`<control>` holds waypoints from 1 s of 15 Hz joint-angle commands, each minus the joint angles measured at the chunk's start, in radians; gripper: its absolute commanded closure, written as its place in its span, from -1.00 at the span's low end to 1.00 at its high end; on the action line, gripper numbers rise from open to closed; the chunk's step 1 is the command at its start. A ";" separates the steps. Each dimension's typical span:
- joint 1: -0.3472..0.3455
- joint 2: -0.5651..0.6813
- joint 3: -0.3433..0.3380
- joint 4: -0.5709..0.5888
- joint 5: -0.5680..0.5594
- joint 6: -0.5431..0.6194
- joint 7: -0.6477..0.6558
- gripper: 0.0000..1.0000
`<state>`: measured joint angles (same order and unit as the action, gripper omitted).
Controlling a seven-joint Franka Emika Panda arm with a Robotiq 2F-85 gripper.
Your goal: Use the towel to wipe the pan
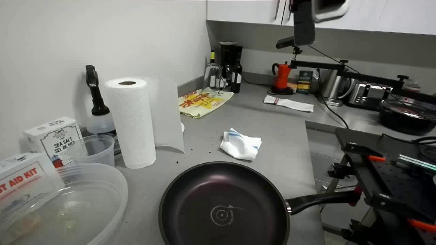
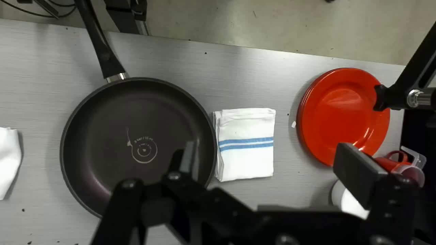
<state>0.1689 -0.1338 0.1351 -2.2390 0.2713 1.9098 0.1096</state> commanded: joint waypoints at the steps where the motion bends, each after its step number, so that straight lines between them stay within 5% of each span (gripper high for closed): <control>1: -0.007 0.000 0.006 0.002 0.000 -0.002 -0.001 -1.00; 7: -0.018 0.054 0.002 0.008 0.005 0.000 0.026 -1.00; 15: -0.075 0.174 -0.041 -0.005 0.006 0.142 0.154 -1.00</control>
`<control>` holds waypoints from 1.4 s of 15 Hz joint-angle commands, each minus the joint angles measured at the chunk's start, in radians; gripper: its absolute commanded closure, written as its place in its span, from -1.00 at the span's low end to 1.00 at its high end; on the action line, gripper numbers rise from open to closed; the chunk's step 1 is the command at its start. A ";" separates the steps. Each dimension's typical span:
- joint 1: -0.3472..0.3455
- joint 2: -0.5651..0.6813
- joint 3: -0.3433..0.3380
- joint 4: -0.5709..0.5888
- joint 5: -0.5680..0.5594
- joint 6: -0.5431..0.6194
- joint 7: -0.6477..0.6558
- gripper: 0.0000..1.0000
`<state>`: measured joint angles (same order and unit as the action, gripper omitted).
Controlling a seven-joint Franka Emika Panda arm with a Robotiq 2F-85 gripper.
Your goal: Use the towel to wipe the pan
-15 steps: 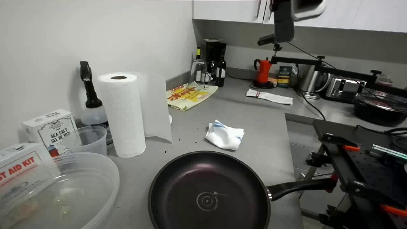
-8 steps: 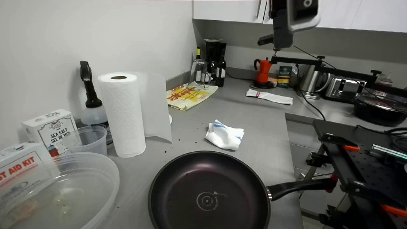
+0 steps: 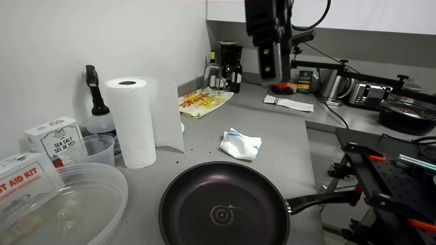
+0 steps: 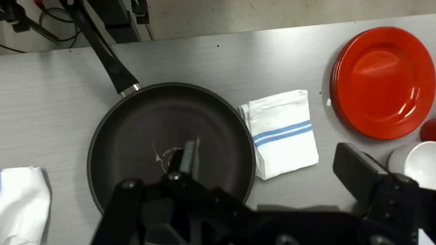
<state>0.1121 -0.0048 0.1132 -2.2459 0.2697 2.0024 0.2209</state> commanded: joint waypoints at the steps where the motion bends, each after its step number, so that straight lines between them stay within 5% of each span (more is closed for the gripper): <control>1: -0.028 0.061 -0.028 0.000 0.008 0.074 0.047 -1.00; 21: -0.163 0.438 -0.216 0.171 -0.065 0.430 0.057 -1.00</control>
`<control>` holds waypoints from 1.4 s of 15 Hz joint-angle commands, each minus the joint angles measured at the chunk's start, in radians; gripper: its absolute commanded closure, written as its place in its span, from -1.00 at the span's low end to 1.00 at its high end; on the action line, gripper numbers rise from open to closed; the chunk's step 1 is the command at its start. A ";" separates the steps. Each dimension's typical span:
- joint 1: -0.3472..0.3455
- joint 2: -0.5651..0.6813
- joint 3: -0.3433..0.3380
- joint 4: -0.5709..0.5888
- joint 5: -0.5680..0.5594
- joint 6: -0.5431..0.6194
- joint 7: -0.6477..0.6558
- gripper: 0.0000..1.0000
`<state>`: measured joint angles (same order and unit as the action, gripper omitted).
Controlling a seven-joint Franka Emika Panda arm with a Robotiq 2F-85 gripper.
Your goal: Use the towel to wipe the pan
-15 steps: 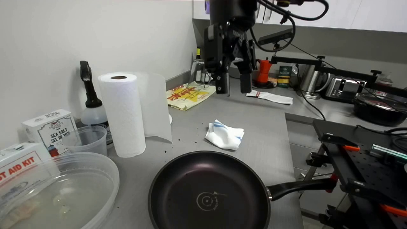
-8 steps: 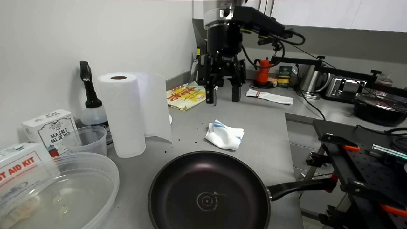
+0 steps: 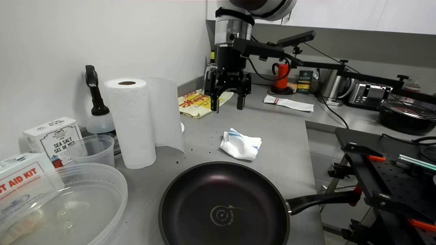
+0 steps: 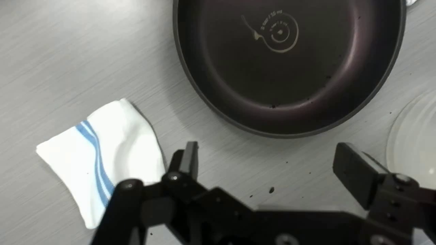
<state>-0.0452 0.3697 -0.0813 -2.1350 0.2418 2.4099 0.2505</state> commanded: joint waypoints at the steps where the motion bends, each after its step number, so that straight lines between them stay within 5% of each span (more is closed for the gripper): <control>1: -0.008 0.079 -0.032 0.071 -0.049 0.028 0.030 -1.00; 8: -0.045 0.146 -0.085 0.130 -0.085 0.023 0.031 -1.00; 21: -0.150 0.237 -0.080 0.132 -0.018 0.035 0.009 -1.00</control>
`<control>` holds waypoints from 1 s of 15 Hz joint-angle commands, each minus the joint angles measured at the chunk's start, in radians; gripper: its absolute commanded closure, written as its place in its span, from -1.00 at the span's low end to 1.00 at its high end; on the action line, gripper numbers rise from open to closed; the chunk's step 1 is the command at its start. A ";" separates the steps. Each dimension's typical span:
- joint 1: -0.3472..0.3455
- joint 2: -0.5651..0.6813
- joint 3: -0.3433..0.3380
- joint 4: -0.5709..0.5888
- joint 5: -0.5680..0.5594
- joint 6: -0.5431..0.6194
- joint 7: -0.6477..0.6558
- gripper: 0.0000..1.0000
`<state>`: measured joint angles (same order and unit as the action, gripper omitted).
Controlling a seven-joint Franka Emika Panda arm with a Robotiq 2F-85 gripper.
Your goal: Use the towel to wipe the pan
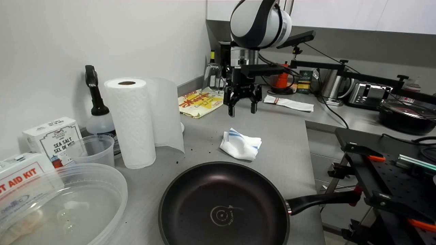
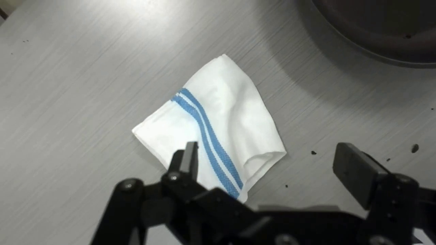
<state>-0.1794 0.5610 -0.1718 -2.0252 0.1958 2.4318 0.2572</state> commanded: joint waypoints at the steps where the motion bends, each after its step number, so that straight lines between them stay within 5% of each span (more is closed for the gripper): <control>1: -0.022 0.063 0.015 0.028 0.039 0.015 0.000 -1.00; 15: -0.074 0.297 0.026 0.178 0.095 0.145 0.007 -1.00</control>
<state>-0.2422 0.8152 -0.1469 -1.8927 0.2754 2.5642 0.2572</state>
